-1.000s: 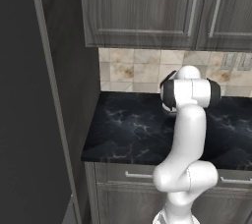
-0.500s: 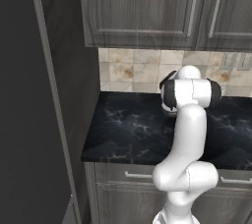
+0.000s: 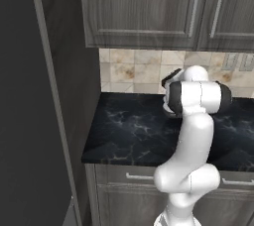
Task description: Take the fish from the fridge and place it on the digital scale on the counter by the fridge. Wait a few seconds for a reading, then move it to the plate on the dining counter.
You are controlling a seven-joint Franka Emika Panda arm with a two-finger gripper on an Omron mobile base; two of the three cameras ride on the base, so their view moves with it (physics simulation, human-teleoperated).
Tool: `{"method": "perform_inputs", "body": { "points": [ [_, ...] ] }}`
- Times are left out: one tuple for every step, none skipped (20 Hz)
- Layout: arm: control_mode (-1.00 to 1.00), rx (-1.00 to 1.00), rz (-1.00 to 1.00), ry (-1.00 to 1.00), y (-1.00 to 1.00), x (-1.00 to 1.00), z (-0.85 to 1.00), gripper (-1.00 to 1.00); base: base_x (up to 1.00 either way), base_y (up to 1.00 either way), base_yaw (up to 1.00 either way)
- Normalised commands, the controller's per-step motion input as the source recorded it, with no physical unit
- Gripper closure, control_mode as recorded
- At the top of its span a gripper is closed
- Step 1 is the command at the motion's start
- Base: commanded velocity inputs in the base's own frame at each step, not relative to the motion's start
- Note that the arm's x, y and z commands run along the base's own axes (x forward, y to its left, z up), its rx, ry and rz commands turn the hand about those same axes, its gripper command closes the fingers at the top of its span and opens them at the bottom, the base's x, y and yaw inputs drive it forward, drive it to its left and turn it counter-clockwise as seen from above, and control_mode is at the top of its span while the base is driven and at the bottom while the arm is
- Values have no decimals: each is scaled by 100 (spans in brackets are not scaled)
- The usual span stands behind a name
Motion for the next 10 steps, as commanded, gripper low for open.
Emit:
{"method": "perform_inputs", "body": {
  "points": [
    [-100, 0, 0, -30, 0, -80, 100, 100, 0, 0, 0],
    [-100, 0, 0, -31, 0, -85, 100, 100, 0, 0, 0],
    [-100, 0, -1, -29, 0, -86, 100, 100, 0, 0, 0],
    [-100, 0, -2, -28, 0, -96, 100, 100, 0, 0, 0],
    [-100, 0, -3, -23, 0, -100, 100, 100, 0, 0, 0],
    [-100, 0, -4, -20, 0, -100, 100, 100, 0, 0, 0],
    [-100, 1, -3, -10, 0, -100, 100, 100, 0, 0, 0],
    [-100, 1, -2, -4, 0, -100, 100, 100, 0, 0, 0],
    [-100, 2, -2, 0, 3, -100, 100, 100, 0, 0, 0],
    [-100, 2, -2, 0, 4, -100, 99, 100, 0, 0, 0]
  ]
}}
